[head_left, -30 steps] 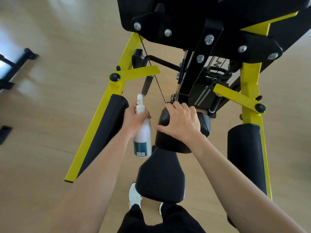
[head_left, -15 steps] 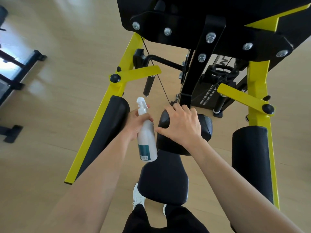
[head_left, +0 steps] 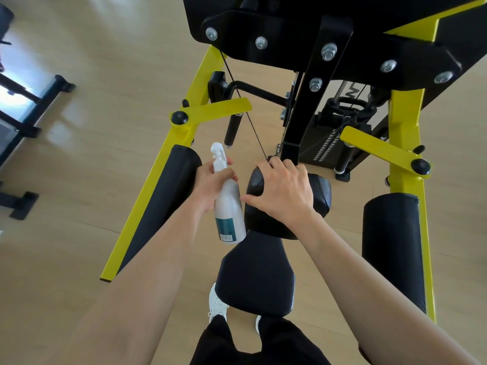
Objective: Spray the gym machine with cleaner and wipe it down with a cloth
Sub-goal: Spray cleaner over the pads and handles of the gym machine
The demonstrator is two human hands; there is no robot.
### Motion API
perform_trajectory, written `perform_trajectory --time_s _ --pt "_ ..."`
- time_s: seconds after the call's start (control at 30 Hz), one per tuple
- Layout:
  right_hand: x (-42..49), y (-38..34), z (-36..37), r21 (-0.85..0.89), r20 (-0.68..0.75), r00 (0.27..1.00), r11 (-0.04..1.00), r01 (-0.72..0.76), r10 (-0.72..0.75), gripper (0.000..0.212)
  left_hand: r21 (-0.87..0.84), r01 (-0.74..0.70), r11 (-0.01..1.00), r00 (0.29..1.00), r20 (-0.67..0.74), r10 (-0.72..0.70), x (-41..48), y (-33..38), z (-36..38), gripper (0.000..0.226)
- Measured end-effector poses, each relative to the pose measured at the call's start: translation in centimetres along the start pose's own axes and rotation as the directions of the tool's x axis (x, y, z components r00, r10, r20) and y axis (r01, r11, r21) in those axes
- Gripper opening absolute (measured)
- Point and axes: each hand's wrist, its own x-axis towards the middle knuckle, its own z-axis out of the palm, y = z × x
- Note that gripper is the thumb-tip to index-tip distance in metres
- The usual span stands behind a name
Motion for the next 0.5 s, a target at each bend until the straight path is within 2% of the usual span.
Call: perform_trajectory --time_s 0.07,0.13,0.27,0.3,0.43,0.5 --pt "0.0 0.0 0.0 -0.005 0.000 1.000 1.000 0.001 -0.001 0.077 0.022 0.010 1.000 1.000 -0.024 -0.009 0.2 -0.2 0.0 0.016" --pt "-0.1 0.0 0.1 -0.002 -0.003 1.000 1.000 -0.001 0.001 0.077 0.038 0.024 0.999 0.999 -0.025 -0.023 0.6 -0.4 0.0 0.015" --pt "-0.1 0.0 0.1 0.002 -0.006 1.000 1.000 0.004 -0.004 0.075 0.098 0.065 0.993 0.995 0.075 -0.073 1.3 0.2 0.3 0.051" --pt "-0.1 0.1 0.1 0.002 -0.007 1.000 1.000 0.004 -0.004 0.075 0.088 0.071 0.994 0.994 0.082 -0.078 1.4 0.3 0.4 0.050" --pt "0.0 0.0 0.1 0.003 -0.003 1.000 1.000 0.000 0.000 0.075 0.022 0.094 0.995 0.994 0.058 -0.095 1.9 0.4 0.5 0.020" --pt "0.1 0.0 0.2 -0.001 -0.004 1.000 1.000 0.003 -0.003 0.075 -0.009 0.104 0.995 0.993 0.057 -0.103 1.8 0.3 0.3 0.015"
